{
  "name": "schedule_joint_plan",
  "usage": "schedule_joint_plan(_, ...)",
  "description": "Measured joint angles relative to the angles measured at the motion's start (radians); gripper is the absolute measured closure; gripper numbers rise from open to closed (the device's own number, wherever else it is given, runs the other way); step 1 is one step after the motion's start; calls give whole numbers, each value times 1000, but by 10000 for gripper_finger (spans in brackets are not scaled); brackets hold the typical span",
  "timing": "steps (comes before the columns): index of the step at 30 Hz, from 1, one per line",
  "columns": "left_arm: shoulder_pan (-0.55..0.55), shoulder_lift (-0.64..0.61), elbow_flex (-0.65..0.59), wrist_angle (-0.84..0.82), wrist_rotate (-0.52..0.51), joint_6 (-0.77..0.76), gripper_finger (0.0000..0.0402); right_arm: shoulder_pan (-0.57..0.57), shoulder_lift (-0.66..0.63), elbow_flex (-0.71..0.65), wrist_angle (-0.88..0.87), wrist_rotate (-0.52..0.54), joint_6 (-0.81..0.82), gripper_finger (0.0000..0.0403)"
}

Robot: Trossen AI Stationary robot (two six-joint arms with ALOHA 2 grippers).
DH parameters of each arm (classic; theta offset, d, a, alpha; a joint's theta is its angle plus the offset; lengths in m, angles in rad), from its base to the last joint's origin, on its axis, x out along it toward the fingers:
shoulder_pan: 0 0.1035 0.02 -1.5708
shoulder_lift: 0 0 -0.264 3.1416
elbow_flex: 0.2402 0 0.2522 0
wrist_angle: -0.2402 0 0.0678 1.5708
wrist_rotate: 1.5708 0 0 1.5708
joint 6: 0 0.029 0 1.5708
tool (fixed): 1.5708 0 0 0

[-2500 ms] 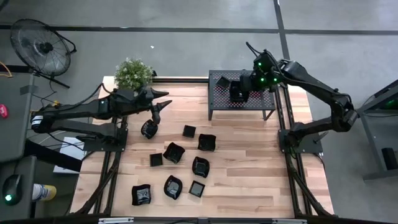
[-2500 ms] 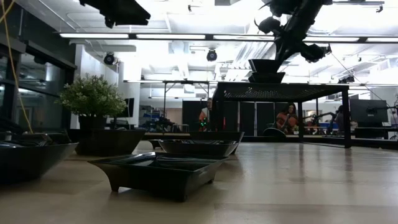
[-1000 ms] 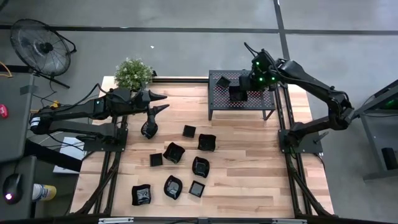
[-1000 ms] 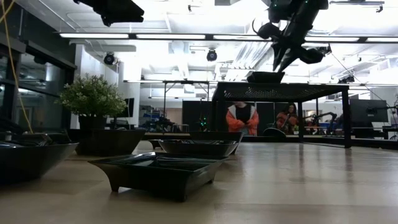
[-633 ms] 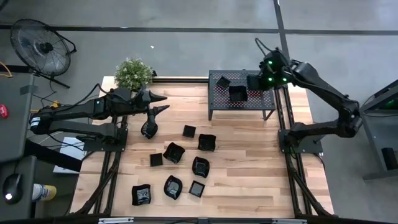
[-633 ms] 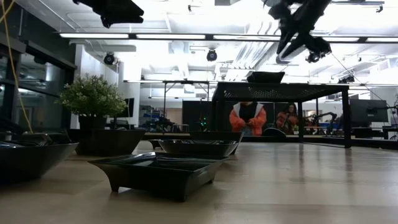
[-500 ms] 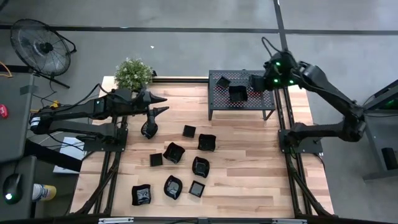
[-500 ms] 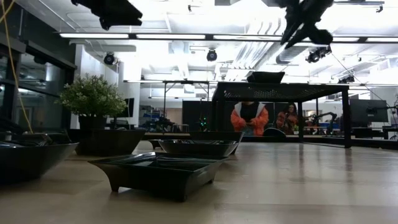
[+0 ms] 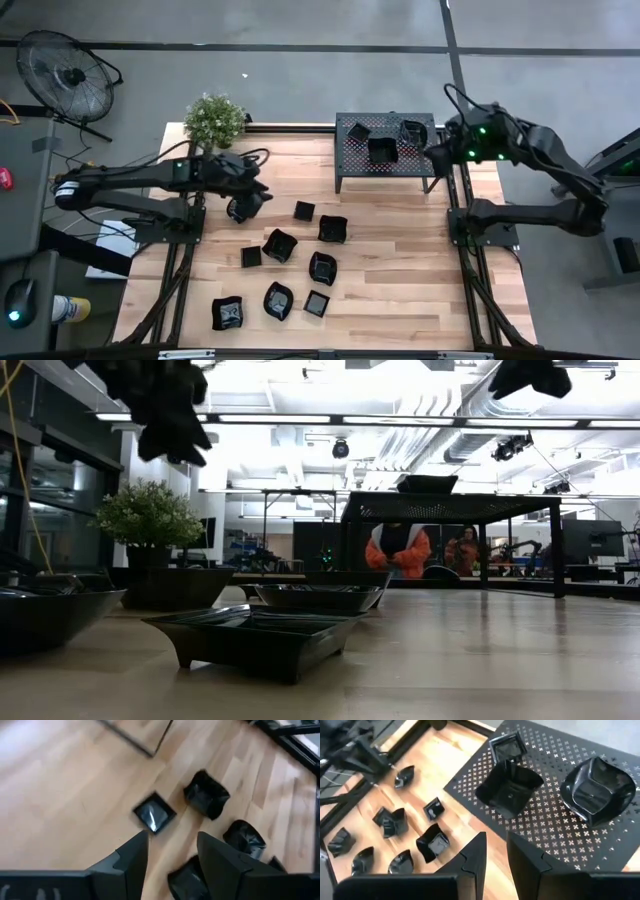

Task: Pick & Place Mini shaped plates
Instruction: Stack the black distorted square plate on top of the black distorted square plates on the shelf

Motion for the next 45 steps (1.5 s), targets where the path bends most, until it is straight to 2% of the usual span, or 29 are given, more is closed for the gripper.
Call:
schedule_joint_plan(7, 0, 119, 0, -31, 101, -289, 234, 115, -116, -102, 0, 5, 45, 331)
schedule_joint_plan(14, -2, 255, 0, -36, 189, -449, 234, 206, -178, -200, 51, -13, 45, 331)
schedule_joint_plan(21, -107, 369, -1, -42, 176, -541, 234, 289, -204, -277, 117, -31, 52, 331)
schedule_joint_plan(28, -204, 430, -1, -58, 76, -664, 234, 358, -210, -320, 171, -22, 74, 331)
schedule_joint_plan(37, -258, 488, -1, -17, 81, -720, 234, 432, -210, -320, 206, 25, 83, 331)
schedule_joint_plan(45, -257, 529, -1, 2, 106, -725, 234, 480, -209, -319, 225, 78, 90, 331)
